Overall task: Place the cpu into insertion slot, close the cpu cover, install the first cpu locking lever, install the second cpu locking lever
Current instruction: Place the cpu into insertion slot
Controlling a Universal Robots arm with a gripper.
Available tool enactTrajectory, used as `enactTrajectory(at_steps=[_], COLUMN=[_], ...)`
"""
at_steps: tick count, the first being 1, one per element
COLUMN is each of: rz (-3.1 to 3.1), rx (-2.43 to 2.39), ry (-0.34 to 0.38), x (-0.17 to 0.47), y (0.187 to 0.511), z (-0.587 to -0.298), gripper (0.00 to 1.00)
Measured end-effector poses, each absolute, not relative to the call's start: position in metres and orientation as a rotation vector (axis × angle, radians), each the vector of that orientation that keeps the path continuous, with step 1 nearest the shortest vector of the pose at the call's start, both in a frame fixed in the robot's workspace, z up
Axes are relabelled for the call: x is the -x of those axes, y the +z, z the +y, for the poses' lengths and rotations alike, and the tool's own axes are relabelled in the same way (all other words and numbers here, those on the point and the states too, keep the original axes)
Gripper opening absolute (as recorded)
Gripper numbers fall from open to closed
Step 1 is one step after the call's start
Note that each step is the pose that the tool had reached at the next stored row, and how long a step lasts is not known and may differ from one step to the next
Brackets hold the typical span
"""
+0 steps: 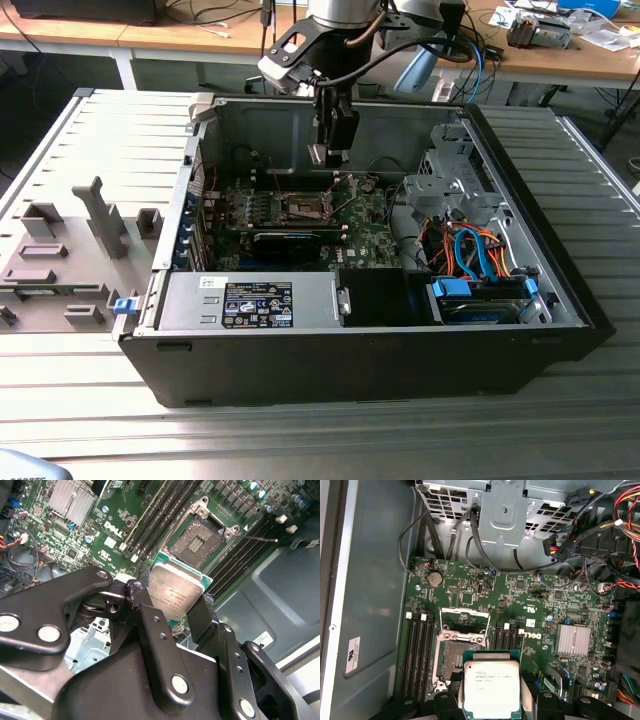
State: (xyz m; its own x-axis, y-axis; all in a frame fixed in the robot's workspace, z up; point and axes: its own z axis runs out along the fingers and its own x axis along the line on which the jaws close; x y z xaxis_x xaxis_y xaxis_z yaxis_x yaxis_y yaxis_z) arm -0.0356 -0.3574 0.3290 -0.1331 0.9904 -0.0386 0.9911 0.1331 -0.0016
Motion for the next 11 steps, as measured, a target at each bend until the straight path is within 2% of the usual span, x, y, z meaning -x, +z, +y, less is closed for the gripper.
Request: enactTrajectory(at_steps=[11], rz=[2.344], rx=[-2.05], ry=[-0.039], x=[0.0391], y=[0.3288], z=[-0.3574], gripper=[0.54])
